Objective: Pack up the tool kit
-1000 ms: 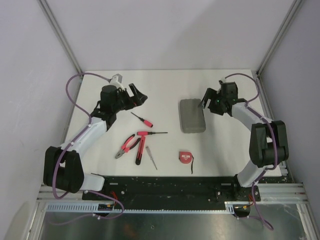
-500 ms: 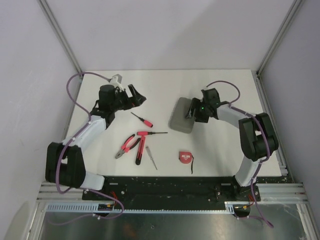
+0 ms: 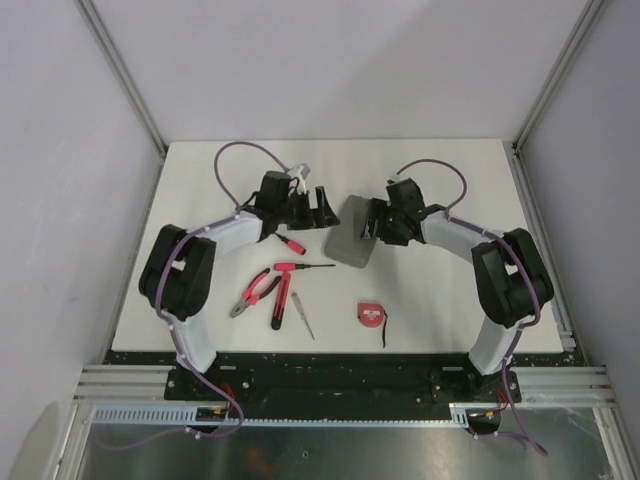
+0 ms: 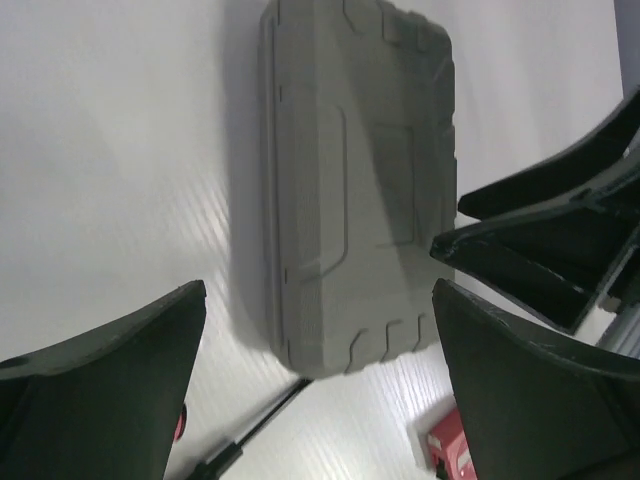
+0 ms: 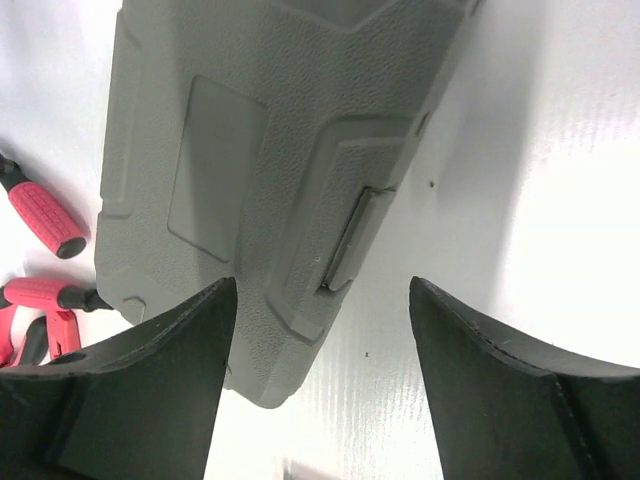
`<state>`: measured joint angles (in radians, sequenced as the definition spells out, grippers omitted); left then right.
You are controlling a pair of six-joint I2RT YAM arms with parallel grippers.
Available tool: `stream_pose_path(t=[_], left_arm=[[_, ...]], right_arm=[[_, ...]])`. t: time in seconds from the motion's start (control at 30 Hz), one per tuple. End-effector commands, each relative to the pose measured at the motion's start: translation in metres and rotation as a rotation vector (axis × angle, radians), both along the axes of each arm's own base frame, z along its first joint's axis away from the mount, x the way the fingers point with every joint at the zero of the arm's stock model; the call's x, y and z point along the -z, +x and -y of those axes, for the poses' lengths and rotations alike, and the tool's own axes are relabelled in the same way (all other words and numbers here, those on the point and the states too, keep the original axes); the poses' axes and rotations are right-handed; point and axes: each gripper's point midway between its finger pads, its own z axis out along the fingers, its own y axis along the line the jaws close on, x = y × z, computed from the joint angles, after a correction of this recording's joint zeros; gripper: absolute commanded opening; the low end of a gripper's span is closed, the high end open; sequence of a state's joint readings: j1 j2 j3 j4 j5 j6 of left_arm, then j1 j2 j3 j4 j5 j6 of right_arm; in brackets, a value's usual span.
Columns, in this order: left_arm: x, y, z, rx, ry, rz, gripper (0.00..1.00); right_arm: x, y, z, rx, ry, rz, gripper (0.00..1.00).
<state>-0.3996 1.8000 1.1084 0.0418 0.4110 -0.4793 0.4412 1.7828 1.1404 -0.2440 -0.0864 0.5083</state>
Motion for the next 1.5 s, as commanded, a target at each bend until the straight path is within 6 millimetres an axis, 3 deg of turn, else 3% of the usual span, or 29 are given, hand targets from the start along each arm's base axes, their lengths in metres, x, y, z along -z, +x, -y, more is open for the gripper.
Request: stream_pose_path(t=[0.0,0.07,0.17,0.3,0.43,0.8,1.17,1.3,1.47], left_arm=[[-0.015,0.034,0.010,-0.029,0.013,0.094,1.00],[-0.008,0.038,0.013,-0.019,0.018,0.088,0.99],[0.003,0.041,0.018,-0.004,0.015,0.062,0.98],[0.015,0.041,0.022,-0.002,0.006,0.023,0.95],[0.017,0.038,0.031,0.037,-0.021,0.002,0.93],[0.019,0.034,0.040,0.063,-0.033,-0.005,0.95],[0.040,0.027,0.045,0.065,-0.021,-0.056,0.91],[0.048,0.022,0.047,0.075,-0.030,-0.087,0.86],[0.052,0.013,0.051,0.093,-0.052,-0.127,0.74]], right_arm=[[-0.038,0.014,0.010,0.050,0.044,0.084,0.77],[-0.045,0.015,0.011,0.046,0.068,0.090,0.79],[-0.052,0.018,0.016,0.055,0.081,0.105,0.72],[-0.047,0.021,0.015,0.054,0.106,0.086,0.39],[-0.037,0.018,0.015,0.058,0.093,0.055,0.26],[-0.015,0.022,0.019,0.062,0.074,0.026,0.27],[0.010,0.022,0.020,0.051,0.061,-0.023,0.28],[0.008,0.023,0.022,0.065,0.096,-0.037,0.31],[-0.007,0.033,0.009,0.050,0.230,-0.011,0.36]])
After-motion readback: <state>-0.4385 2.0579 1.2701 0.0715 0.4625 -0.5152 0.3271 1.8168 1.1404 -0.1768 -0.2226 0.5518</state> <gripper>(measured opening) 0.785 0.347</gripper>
